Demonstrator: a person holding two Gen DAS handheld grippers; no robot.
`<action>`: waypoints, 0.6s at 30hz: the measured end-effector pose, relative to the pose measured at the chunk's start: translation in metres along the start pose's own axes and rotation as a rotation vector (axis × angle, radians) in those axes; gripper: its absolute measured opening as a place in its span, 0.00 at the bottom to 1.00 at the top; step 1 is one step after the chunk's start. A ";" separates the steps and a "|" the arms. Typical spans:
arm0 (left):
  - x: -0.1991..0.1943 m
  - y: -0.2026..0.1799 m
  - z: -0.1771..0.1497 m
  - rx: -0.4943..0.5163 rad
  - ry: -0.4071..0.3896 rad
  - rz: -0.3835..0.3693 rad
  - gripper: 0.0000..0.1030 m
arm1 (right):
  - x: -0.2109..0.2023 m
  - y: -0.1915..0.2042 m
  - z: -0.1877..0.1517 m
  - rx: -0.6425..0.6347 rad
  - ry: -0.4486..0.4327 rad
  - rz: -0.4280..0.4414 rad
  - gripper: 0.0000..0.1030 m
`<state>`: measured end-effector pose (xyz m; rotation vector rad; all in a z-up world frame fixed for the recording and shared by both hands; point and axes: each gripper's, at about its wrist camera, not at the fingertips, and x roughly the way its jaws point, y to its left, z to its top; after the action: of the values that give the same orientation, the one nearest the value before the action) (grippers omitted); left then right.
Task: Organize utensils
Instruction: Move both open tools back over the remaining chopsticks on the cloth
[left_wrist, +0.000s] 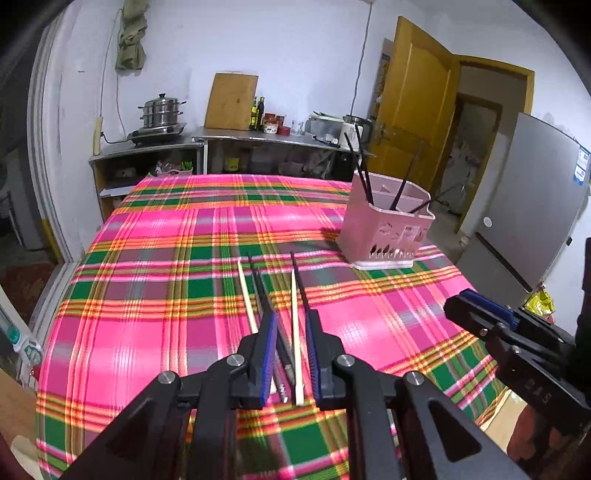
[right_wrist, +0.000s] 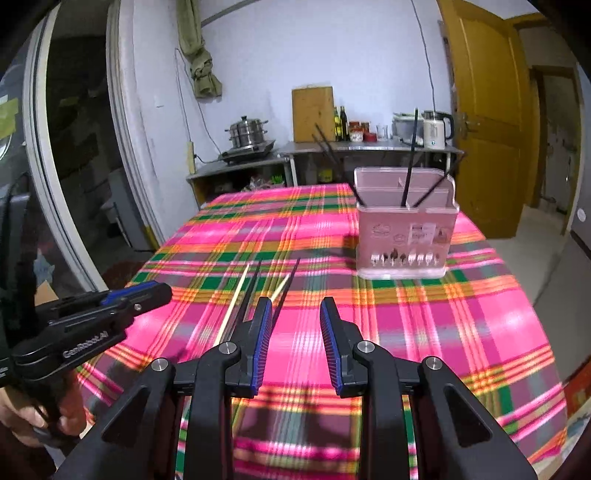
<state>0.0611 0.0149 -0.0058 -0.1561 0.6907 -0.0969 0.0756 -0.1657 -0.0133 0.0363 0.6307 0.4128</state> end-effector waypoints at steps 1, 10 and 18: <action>-0.001 0.001 -0.004 0.001 0.002 0.000 0.15 | 0.003 0.000 -0.004 0.004 0.014 0.002 0.27; 0.003 0.009 -0.024 -0.013 0.050 0.010 0.16 | 0.017 0.001 -0.023 0.014 0.089 0.004 0.27; 0.005 0.017 -0.024 -0.032 0.043 0.018 0.20 | 0.023 0.001 -0.019 0.022 0.094 0.002 0.27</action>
<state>0.0505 0.0284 -0.0301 -0.1786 0.7364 -0.0728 0.0814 -0.1581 -0.0413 0.0383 0.7283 0.4117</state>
